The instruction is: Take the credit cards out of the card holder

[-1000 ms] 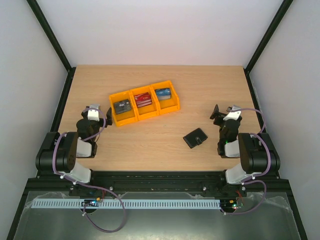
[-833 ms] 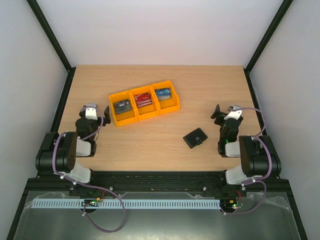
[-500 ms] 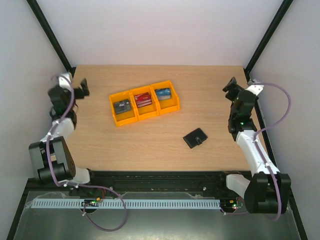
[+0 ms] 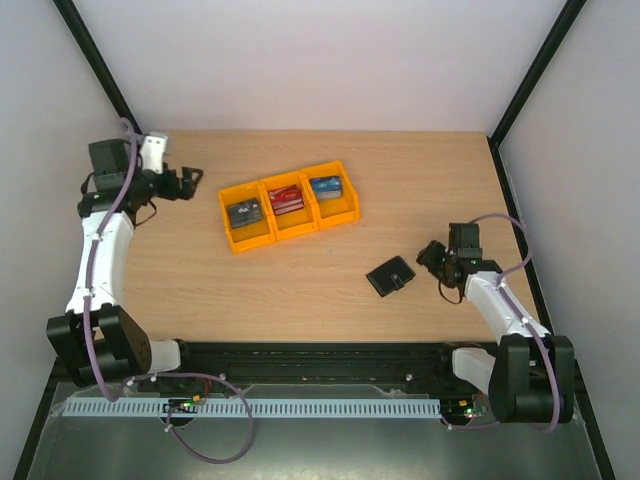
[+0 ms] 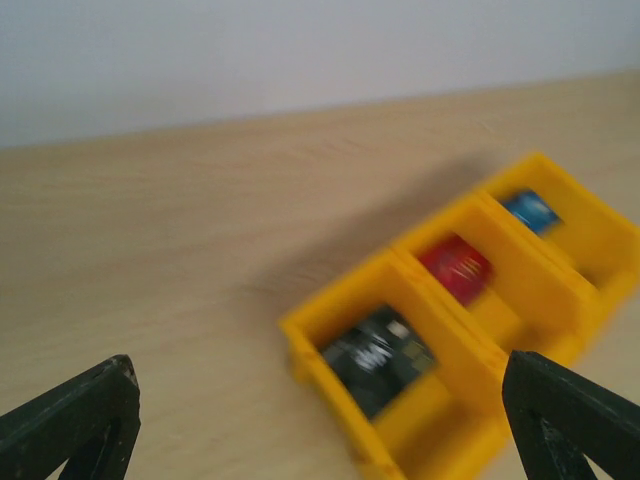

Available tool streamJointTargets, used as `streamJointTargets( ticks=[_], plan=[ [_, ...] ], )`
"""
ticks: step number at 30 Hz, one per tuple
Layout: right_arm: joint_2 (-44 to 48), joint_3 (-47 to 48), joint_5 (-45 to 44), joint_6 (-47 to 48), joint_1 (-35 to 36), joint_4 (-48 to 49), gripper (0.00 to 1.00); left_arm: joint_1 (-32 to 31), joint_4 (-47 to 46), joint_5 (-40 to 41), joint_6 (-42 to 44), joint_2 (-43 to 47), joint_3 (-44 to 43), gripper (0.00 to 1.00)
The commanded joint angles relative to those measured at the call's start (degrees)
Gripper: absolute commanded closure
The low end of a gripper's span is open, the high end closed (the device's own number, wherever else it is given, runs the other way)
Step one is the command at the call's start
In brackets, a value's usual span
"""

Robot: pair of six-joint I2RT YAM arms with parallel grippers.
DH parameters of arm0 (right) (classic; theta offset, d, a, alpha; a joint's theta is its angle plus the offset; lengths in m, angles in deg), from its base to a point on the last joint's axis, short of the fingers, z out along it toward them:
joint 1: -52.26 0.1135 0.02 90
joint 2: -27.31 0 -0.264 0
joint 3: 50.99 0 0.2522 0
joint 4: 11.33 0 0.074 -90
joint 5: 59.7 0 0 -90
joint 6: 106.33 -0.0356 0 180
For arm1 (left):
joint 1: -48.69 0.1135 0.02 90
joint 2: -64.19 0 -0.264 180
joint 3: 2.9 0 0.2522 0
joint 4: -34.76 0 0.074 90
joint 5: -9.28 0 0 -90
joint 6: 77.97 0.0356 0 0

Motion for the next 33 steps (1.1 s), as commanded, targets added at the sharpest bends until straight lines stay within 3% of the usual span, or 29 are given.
streamJointTargets(
  ticks=[1,14,21,24,29,33],
  plan=[
    [0.2,-5.6,5.5,-1.7,0.2,-2.1,0.38,-4.7,13.3,-5.8,4.0,2.1,-0.7,0.00],
    [-5.6,-9.7,18.4,-2.3,0.4,7.7,0.51,-7.3,14.1,-6.2,1.3,3.6,1.8,0.01],
    [-10.2,-8.8,22.4,-2.5,0.3,11.4,0.75,-7.5,15.6,-7.2,2.0,3.6,1.8,0.00],
    [-11.0,-8.2,26.1,-1.3,0.4,12.5,0.97,-7.5,17.1,-8.3,2.3,3.3,0.9,0.00],
    [-8.8,-4.3,32.3,5.2,1.5,9.1,0.98,-8.5,20.0,-12.3,3.6,4.8,-0.5,0.01],
    [-6.5,-0.2,33.6,6.3,7.5,9.3,0.98,-13.0,20.3,-14.8,0.8,5.1,-0.5,0.01]
  ],
)
